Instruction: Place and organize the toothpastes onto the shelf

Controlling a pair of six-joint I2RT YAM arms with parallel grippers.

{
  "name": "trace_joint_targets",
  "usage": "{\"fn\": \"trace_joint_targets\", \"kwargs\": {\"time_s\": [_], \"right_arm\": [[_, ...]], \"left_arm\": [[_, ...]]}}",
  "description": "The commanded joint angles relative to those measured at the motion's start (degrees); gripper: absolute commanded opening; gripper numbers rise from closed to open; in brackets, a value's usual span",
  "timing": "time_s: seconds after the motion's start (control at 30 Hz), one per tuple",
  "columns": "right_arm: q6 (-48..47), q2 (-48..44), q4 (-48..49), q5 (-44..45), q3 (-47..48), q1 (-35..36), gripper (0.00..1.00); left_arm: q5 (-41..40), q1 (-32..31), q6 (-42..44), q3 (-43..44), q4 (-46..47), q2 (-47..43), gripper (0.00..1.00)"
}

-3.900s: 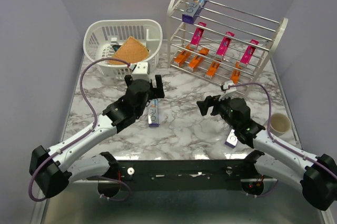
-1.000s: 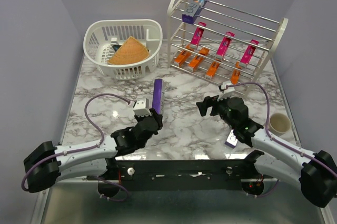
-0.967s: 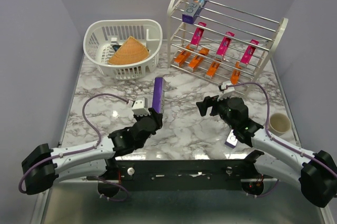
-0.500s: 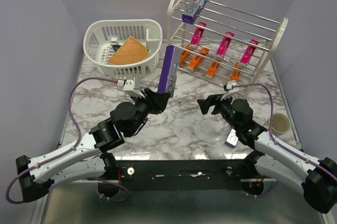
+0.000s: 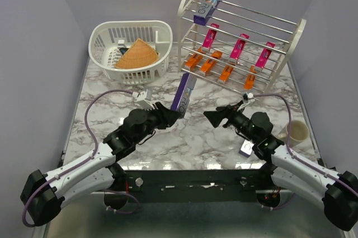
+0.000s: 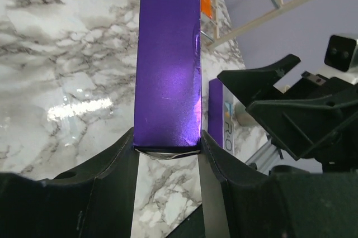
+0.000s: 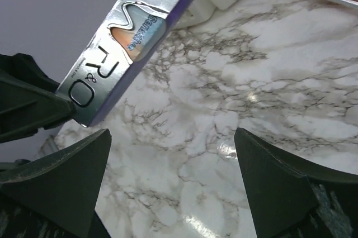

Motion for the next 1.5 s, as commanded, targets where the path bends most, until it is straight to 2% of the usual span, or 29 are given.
{"fn": "trace_joint_targets", "kwargs": {"time_s": [0.0,0.27,0.4,0.8,1.1,1.17,1.47], "right_arm": [[11.82,4.14,11.45,-7.15,-2.34,-0.02,1.0],[21.65,12.84,22.98,-9.79,-2.87,-0.11,1.0],[24.56,16.97,30.09,-10.93,-3.4,-0.2,1.0],[30.37,24.88,43.27,-11.28,-3.05,-1.51,1.0],[31.16,26.73,45.23,-11.72,-1.11,-2.75,0.99],[31.51,27.0,45.4,-11.55,-0.85,-2.92,0.97],[33.09,29.98,48.56,-11.11,-1.29,-3.71,0.75]], "left_arm": [[9.68,0.95,-7.79,-5.03,14.86,-0.84,0.32],[14.78,1.3,-14.65,-10.66,28.05,1.97,0.32],[16.1,1.21,-15.71,-10.84,29.9,3.29,0.32],[19.26,1.13,-18.52,-11.9,34.91,6.27,0.32],[21.72,0.6,-19.31,-11.46,37.81,9.26,0.32],[22.34,0.42,-19.4,-11.02,38.16,9.88,0.32],[24.62,-0.37,-21.07,-10.49,42.82,13.39,0.32]]}}
